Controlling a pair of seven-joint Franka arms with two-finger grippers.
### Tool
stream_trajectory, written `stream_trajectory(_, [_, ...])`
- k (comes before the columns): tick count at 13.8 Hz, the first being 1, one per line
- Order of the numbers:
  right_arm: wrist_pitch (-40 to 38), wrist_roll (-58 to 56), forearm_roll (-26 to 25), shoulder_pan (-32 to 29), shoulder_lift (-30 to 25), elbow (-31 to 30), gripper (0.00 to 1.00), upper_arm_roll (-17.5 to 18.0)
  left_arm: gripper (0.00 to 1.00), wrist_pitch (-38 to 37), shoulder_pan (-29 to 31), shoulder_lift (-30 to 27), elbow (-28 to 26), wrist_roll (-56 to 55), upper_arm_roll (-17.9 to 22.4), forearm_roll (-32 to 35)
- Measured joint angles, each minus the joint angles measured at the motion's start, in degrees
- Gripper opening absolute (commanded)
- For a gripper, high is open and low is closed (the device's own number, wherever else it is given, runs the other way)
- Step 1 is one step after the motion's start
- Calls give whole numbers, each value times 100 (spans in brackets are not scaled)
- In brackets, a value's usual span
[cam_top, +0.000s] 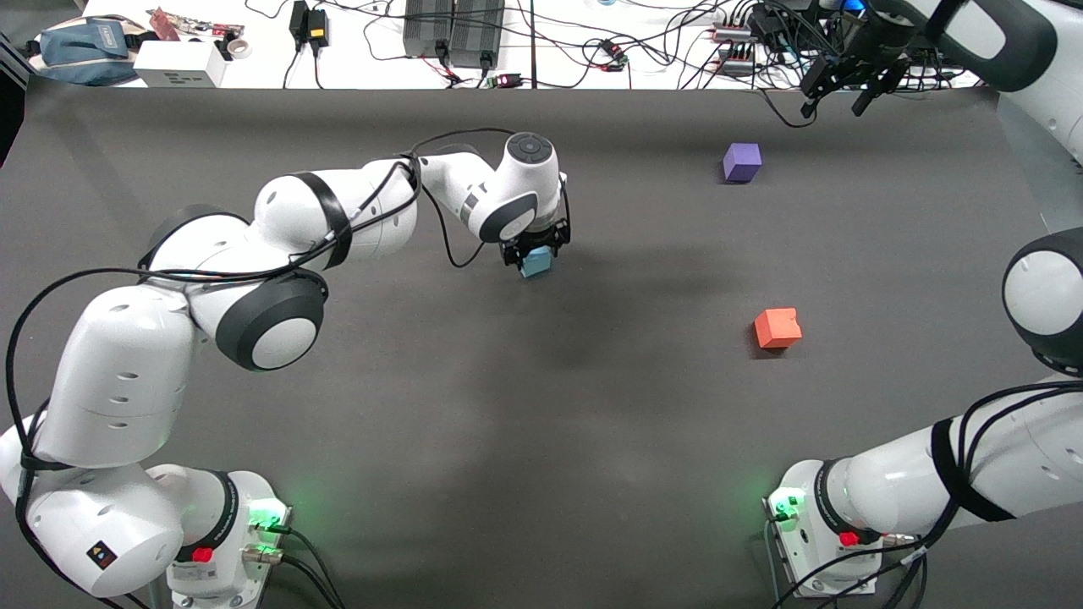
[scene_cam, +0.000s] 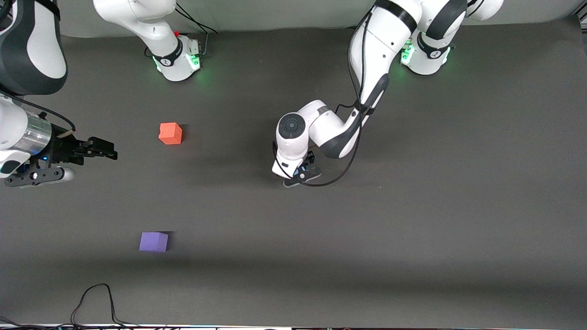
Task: Place blue block between orange and purple blocks
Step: 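Carry the blue block toward the table middle and release it, then grasp the blue block with the right gripper while the left gripper withdraws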
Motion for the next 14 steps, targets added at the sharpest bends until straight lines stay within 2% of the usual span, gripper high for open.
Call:
stream_trajectory(3, [119, 43, 68, 171, 68, -38, 100, 24, 100, -602, 109, -303, 175, 54, 85, 16])
stream_trajectory(5, [148, 48, 255, 291, 97, -40, 100, 34, 100, -1548, 410, -831, 265, 503, 141, 47])
stream_trajectory(7, [243, 154, 410, 516, 105, -41, 100, 39, 100, -2302, 1034, -1476, 264, 1296, 189, 55])
stream_trajectory(9, [455, 614, 482, 838, 148, -44, 100, 46, 100, -2708, 1801, -1943, 223, 2147, 200, 54])
stream_trajectory(14, [1159, 1936, 538, 1889, 656, 80, 100, 67, 100, -3068, 3322, -2308, 50, 4032, 192, -10])
